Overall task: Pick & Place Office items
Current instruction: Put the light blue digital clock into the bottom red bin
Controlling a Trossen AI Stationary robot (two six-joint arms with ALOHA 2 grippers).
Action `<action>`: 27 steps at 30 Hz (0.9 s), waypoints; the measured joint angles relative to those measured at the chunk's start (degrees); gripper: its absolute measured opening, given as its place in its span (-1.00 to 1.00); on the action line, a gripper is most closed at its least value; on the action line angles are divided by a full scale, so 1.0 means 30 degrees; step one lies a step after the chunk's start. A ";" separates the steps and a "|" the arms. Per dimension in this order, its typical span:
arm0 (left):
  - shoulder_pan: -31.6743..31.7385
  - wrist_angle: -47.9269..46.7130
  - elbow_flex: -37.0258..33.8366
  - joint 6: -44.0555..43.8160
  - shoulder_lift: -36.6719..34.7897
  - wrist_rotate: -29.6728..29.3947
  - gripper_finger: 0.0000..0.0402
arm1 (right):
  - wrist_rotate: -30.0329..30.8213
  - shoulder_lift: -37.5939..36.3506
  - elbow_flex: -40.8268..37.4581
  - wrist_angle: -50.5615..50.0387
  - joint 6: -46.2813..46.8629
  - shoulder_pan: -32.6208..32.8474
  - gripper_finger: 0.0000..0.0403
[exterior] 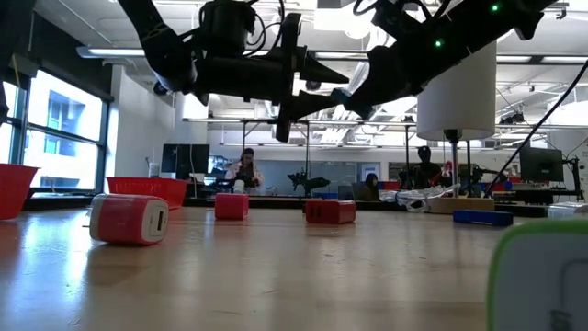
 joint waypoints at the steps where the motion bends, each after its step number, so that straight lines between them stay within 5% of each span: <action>1: 0.0009 0.0000 0.0000 0.0002 0.0000 0.0119 -0.25 | 0.0010 0.0000 0.0000 0.0003 -0.0135 0.0003 -0.30; 10: -0.0007 -0.0002 0.0000 0.0067 -0.0015 0.0583 -0.25 | 0.1525 0.0000 0.0000 0.0675 -0.1677 0.0168 -0.30; 27: 0.0000 -0.0058 0.0000 0.0794 -0.0015 0.0334 -0.25 | 0.0652 0.0000 0.0000 0.0784 -0.3013 0.0368 -0.29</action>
